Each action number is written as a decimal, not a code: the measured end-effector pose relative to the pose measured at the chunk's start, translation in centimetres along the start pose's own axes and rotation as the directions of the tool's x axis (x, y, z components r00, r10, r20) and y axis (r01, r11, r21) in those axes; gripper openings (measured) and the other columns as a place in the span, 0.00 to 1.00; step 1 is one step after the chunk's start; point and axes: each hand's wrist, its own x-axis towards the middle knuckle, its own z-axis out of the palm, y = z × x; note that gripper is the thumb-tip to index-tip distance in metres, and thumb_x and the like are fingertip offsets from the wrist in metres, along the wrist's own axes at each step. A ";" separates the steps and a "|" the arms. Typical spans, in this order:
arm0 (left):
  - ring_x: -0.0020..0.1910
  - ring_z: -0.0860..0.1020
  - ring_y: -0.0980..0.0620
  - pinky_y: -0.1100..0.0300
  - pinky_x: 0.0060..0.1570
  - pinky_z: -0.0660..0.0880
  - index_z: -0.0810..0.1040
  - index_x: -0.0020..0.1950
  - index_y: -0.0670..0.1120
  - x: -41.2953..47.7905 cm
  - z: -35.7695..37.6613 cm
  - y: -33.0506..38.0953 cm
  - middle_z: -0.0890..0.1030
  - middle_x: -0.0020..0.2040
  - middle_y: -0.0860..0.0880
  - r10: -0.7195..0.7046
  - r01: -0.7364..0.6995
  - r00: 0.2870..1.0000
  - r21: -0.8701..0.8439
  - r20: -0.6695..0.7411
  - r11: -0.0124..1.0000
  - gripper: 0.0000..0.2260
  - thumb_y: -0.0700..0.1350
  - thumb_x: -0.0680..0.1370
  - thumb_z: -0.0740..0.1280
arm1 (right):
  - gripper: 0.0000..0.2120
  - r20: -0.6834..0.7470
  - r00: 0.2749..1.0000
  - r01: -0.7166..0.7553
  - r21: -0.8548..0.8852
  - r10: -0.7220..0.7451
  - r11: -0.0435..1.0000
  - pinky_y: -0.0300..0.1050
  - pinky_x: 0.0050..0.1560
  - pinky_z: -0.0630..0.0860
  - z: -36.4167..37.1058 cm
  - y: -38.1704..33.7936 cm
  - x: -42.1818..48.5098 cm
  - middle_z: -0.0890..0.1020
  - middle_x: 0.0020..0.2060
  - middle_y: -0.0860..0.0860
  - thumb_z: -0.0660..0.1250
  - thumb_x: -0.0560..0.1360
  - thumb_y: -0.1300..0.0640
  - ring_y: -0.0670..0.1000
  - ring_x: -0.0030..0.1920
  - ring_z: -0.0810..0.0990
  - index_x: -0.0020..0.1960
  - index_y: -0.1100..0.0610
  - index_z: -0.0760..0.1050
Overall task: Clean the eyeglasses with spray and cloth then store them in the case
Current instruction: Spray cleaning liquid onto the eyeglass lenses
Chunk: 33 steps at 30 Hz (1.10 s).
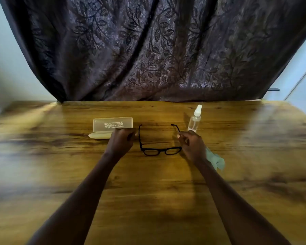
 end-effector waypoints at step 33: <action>0.23 0.76 0.62 0.70 0.26 0.74 0.78 0.51 0.33 13.8 -6.9 2.3 0.80 0.26 0.54 -0.326 0.108 0.927 -0.700 -0.187 0.706 0.09 0.31 0.71 0.67 | 0.13 -0.238 0.970 0.198 0.660 -0.048 0.725 0.31 0.21 0.67 -7.8 -8.5 13.4 0.76 0.17 0.46 0.60 0.77 0.64 0.40 0.19 0.70 0.35 0.62 0.75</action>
